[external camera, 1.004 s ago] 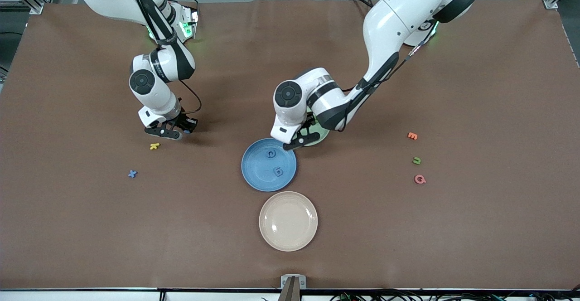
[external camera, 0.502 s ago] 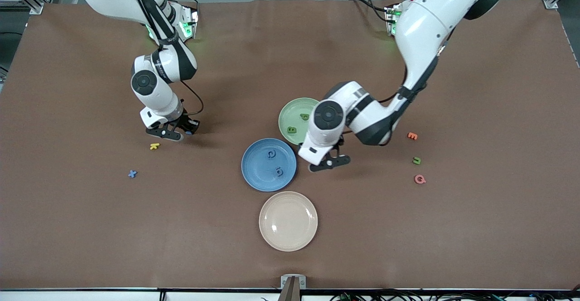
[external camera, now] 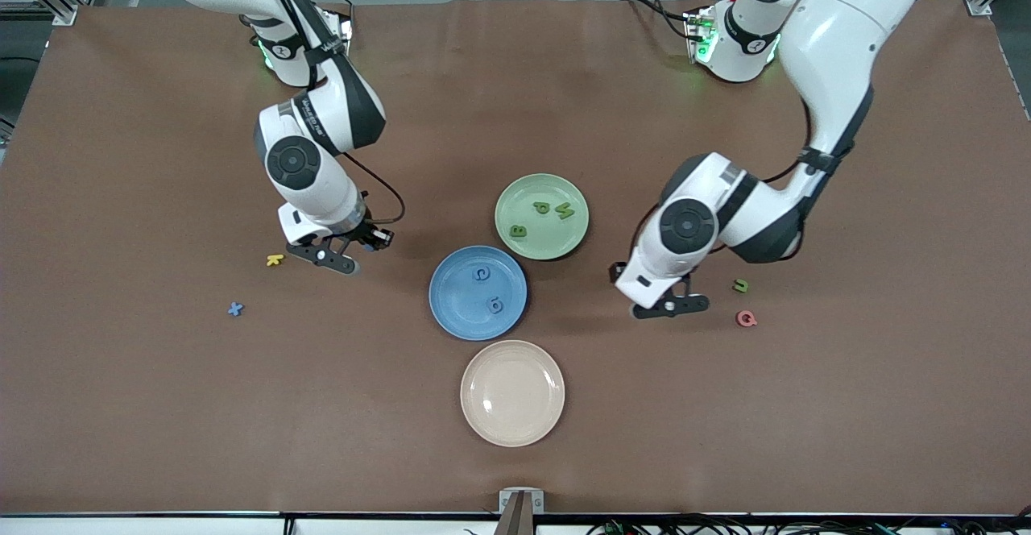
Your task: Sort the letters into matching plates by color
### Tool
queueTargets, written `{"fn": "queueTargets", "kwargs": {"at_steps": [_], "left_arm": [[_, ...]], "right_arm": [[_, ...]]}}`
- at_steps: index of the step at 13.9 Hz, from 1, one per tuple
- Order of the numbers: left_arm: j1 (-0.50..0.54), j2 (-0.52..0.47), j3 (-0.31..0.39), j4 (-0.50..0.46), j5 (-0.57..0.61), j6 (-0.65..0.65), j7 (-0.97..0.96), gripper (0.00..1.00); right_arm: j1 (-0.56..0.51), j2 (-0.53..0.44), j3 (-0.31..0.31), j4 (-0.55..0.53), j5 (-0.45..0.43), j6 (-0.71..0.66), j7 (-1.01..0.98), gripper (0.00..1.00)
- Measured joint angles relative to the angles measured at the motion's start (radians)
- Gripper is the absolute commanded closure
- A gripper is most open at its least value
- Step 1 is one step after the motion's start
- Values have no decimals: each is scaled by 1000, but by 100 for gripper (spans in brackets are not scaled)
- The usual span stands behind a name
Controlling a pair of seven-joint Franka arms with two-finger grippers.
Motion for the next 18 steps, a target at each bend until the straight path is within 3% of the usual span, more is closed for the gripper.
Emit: {"fn": "queueTargets", "kwargs": {"at_steps": [3,9,13,18], "left_arm": [[92,-35,-1,-89,36,99,60,1],[244,-41,-3,-209,131,238,188,2],[304,-41,-4,-255,146,304,268,3],[358,-41,-5,-301,147,327,327,14]], "right_arm": [[48,114,2,155,52,-6,98,100],[123,356,3,461,55,-22,310,100],[126,416,3,519,55,-23,348,100],[150,471,4,567,55,-23,395,100]]}}
